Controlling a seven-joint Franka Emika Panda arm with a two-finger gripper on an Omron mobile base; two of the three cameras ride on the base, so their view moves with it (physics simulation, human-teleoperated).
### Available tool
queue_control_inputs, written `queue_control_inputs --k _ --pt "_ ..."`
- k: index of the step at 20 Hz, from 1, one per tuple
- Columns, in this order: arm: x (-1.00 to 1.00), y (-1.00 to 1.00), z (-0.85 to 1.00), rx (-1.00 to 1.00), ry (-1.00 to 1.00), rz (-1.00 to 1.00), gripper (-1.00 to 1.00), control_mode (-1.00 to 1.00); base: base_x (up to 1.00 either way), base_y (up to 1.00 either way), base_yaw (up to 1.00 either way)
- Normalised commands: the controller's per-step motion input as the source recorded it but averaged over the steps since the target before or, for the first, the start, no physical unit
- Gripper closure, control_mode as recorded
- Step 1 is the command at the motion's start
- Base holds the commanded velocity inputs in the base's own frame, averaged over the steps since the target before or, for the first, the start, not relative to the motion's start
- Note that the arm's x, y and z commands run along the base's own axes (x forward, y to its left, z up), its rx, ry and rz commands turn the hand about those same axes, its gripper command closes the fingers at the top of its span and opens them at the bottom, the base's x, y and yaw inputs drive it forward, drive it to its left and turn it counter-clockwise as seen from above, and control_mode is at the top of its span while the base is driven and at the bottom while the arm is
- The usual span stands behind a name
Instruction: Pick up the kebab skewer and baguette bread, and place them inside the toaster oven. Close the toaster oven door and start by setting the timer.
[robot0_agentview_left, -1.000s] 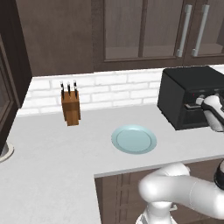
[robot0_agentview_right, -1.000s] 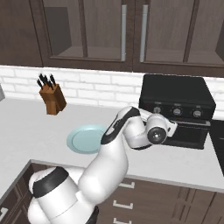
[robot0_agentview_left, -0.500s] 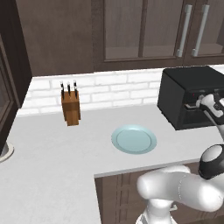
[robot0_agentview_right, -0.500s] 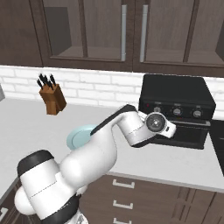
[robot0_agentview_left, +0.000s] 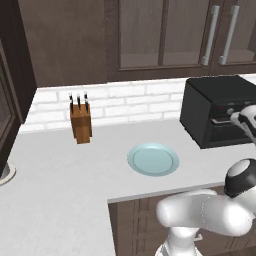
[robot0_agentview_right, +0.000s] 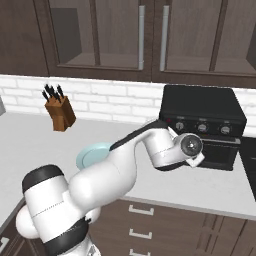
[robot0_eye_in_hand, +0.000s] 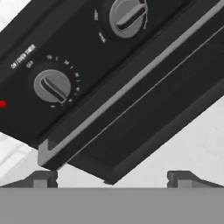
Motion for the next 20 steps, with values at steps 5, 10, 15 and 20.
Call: queue_control_inputs --k 5,10,15,20 --pt "-0.02 -0.15 -0.18 0.28 0.0 -0.15 -1.0 -1.0 0.0 0.0 0.0" --pt "0.2 -0.1 -0.3 0.23 0.0 -0.15 -1.0 -1.0 0.0 0.0 0.0" --pt "0.21 -0.01 -0.28 0.17 0.0 -0.14 -1.0 -1.0 0.0 0.0 0.0" --pt "0.4 0.0 -0.04 0.17 -0.01 -0.15 -1.0 -1.0 0.0 0.0 0.0"
